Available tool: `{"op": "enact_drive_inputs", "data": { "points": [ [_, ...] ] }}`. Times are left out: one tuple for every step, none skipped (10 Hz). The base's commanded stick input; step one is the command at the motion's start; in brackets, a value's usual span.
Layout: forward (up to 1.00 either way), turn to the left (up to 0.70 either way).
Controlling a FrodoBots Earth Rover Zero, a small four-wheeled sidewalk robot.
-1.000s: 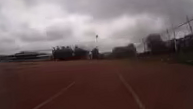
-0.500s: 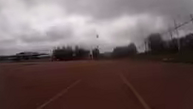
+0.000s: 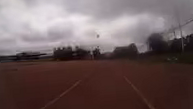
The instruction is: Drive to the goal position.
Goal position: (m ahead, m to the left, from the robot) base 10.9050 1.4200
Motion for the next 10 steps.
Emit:
{"op": "enact_drive_inputs", "data": {
  "points": [
    [0.70, -0.35],
    [0.70, -0.29],
    [0.70, -0.17],
    [0.70, -0.09],
    [0.70, -0.03],
    [0.70, 0.00],
    [0.70, 0.00],
    [0.70, 0.00],
    [0.70, 0.00],
    [0.70, 0.00]
  ]
}}
